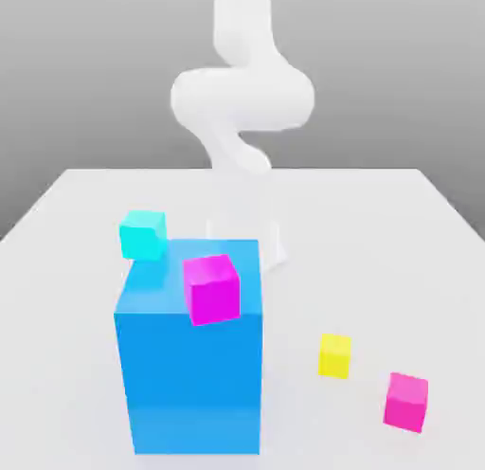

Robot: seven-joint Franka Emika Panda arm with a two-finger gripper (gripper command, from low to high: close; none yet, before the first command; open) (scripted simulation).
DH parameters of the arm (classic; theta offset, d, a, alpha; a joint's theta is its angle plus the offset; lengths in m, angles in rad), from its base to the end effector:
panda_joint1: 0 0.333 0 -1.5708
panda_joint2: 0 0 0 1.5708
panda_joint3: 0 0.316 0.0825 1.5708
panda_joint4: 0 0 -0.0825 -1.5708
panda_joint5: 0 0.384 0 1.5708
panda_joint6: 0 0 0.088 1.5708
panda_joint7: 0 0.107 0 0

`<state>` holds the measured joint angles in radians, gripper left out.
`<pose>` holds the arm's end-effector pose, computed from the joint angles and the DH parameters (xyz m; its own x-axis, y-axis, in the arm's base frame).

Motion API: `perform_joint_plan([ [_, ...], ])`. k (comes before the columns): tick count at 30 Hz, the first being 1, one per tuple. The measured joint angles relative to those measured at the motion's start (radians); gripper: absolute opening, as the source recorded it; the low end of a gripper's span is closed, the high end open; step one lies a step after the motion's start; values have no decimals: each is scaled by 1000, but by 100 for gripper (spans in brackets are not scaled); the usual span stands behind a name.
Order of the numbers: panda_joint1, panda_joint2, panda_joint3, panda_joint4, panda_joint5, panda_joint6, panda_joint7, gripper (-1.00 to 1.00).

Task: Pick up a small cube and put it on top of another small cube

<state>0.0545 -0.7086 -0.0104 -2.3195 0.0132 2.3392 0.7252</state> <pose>0.3806 0.0157 0.6724 0.5889 -0.6467 0.4848 -0.4604 -0.7614 -0.4563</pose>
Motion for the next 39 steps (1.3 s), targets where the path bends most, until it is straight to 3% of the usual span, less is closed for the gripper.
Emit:
perform_joint_plan([
  [16, 264, 587, 30, -125, 75, 251, -473, 0],
  [25, 359, 910, 77, -192, -35, 396, -621, 0],
  [30, 385, 1091, 55, -168, -76, 531, -612, 0],
  [31, 388, 1115, 52, -164, -79, 550, -610, -100],
  [39, 386, 1090, 55, -169, -79, 529, -610, -100],
])
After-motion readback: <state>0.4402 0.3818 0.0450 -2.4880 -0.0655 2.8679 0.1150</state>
